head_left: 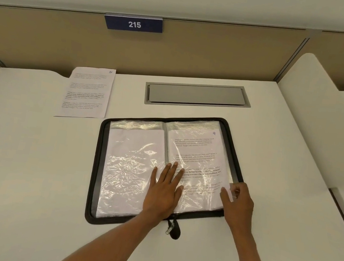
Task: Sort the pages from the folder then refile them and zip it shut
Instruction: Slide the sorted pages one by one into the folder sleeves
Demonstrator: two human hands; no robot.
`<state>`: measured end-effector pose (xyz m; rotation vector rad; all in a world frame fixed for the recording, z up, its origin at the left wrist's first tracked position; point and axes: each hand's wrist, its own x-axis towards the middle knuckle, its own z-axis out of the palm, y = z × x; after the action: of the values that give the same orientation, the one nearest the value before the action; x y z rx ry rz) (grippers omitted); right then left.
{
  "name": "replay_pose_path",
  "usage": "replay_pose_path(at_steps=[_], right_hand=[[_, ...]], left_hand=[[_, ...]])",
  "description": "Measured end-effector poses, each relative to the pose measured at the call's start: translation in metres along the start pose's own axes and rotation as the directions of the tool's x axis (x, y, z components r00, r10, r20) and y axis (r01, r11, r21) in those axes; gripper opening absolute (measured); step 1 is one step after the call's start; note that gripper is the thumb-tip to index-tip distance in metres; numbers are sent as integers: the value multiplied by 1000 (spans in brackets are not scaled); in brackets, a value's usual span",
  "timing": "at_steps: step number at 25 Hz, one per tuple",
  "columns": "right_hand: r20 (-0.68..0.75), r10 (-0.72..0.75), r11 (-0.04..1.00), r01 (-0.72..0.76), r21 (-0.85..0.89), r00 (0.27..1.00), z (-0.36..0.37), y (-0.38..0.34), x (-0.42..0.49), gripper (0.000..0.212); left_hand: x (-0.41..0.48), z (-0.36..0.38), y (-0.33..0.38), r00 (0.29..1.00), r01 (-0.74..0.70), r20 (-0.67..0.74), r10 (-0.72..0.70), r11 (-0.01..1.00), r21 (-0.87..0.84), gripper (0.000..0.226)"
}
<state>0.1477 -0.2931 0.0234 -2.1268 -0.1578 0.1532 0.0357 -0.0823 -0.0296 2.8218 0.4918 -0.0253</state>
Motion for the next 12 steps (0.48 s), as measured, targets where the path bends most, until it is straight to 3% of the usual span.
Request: replay_pose_path(at_steps=[4,10,12], right_hand=[[-130,117,993,-114,34,984,-4,-2,6,23],[-211,40,985,-74,-157,977,-4,14,-4,2],[-257,-2,965,-65,-254,967,0,15,-10,7]], left_hand=[[0,1,0,1000,-4,-9,4,1000,1,57],[0,1,1,1000,-4,-7,4,1000,-1,57],[0,1,0,1000,-3,-6,3,1000,-10,57]])
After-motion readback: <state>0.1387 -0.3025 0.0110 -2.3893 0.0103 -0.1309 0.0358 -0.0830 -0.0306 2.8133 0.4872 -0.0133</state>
